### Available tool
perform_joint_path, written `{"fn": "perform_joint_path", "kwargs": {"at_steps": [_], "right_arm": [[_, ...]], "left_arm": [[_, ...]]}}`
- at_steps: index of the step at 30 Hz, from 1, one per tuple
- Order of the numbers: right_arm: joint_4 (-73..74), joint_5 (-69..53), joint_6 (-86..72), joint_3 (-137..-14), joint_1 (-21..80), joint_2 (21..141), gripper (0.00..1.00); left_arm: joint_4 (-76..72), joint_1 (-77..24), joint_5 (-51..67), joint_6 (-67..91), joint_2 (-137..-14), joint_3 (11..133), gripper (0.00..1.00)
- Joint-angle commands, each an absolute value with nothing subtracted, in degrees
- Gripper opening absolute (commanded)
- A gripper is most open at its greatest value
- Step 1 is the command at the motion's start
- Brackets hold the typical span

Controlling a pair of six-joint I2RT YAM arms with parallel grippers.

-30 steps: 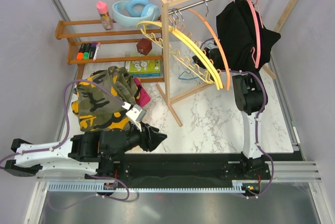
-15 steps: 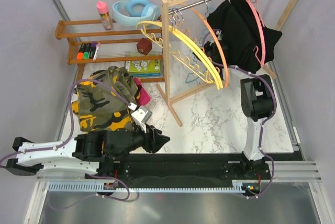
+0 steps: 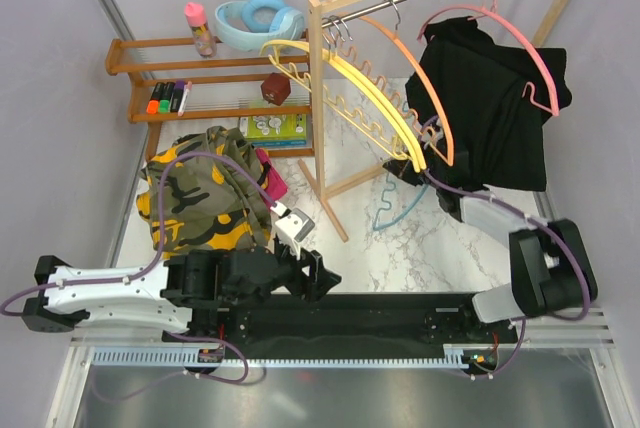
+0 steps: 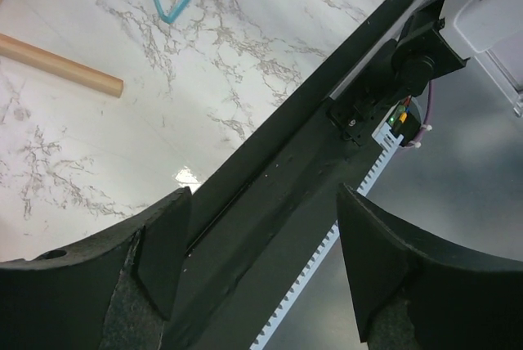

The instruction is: Remove the trousers from the hanger

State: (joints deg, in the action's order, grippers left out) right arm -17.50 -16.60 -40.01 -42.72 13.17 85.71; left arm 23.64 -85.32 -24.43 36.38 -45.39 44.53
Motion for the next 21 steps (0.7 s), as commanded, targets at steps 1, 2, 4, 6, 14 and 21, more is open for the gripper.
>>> {"fn": "perform_joint_path", "kwargs": {"at_steps": [1, 2, 4, 6, 14, 21], "right_arm": [[-17.8, -24.5, -42.7, -36.0, 13.3, 74.1, 0.00], [-17.2, -25.6, -43.1, -34.6, 13.3, 72.5, 0.00], [-14.5, -28.1, -42.8, -31.1, 13.3, 68.0, 0.00], [-11.9, -29.3, -43.3, -27.4, 13.2, 65.1, 0.00], [-19.1, -37.0, -53.2, -15.9, 13.1, 58.2, 0.00], [-5.4, -41.6, -47.8, -18.9, 13.4, 55.9, 0.00]], "left_arm": [[20.7, -85.4, -25.7, 39.5, -45.6, 47.6, 0.80], [20.7, -85.4, -25.6, 39.9, -45.6, 47.8, 0.82], [20.6, -85.4, -25.2, 40.0, -46.0, 48.2, 0.83], [20.5, -85.3, -24.6, 40.3, -46.7, 48.6, 0.84], [19.4, -85.4, -22.7, 41.1, -48.4, 49.5, 0.84], [19.0, -85.4, -21.5, 42.0, -48.6, 48.9, 0.86]]}}
